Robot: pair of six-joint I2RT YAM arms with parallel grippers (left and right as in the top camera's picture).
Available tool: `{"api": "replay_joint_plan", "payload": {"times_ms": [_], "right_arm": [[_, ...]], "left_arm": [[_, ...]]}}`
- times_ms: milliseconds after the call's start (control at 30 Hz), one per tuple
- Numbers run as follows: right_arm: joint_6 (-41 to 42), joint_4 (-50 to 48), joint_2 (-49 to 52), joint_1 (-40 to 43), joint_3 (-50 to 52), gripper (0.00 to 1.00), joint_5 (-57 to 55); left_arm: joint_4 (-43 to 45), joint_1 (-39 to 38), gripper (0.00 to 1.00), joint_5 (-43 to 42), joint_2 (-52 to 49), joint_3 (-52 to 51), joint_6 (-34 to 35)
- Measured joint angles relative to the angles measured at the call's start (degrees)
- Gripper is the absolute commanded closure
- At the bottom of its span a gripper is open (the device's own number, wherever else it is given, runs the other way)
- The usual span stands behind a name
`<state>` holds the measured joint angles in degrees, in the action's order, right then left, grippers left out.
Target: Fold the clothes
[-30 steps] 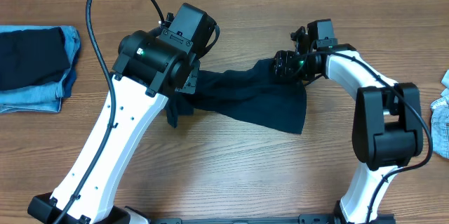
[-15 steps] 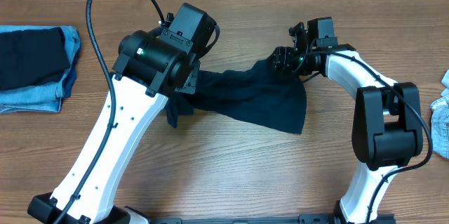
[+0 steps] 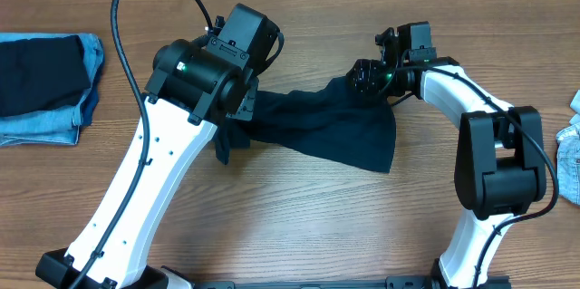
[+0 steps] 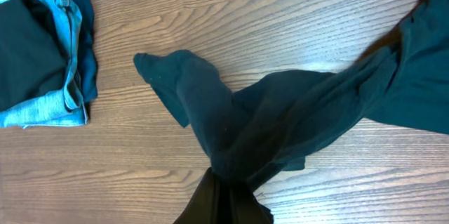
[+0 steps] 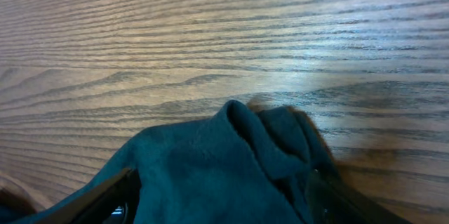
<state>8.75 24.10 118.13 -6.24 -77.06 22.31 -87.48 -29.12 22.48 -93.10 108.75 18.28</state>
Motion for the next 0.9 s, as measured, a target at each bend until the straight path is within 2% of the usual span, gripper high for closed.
{"api": "replay_joint_plan", "payload": {"times_ms": [300,400,433,467,667,800,900], "right_arm": [[0.02,-0.46,1.75,-1.66,-0.02,0.43,4.74],[0.17,-0.52,1.99,-1.86,-0.02,0.60,6.75],[0.22,-0.50,2.05,-1.86,-0.02,0.63,7.17],[0.07,-0.50,2.12,-1.77,-0.02,0.71,7.78],[0.31,-0.33,2.08,-0.94,-0.02,0.82,8.41],[0.44,0.37,1.01,0.70,0.00,0.83,8.33],[0.39,1.16,-2.19,2.25,0.04,0.91,8.28]], "left_arm": [[0.24,0.00,0.96,-0.85,0.00,0.00,-0.02],[0.24,0.00,0.96,-0.87,0.00,0.00,-0.02],[0.24,0.00,0.96,-0.85,0.00,0.00,-0.02],[0.24,0.00,0.96,-0.87,0.00,0.00,-0.02],[0.24,0.00,0.95,-0.87,0.00,0.00,-0.02],[0.24,0.00,0.95,-0.87,0.00,0.00,0.00],[0.26,0.00,0.95,-0.85,0.00,0.00,-0.02]]}}
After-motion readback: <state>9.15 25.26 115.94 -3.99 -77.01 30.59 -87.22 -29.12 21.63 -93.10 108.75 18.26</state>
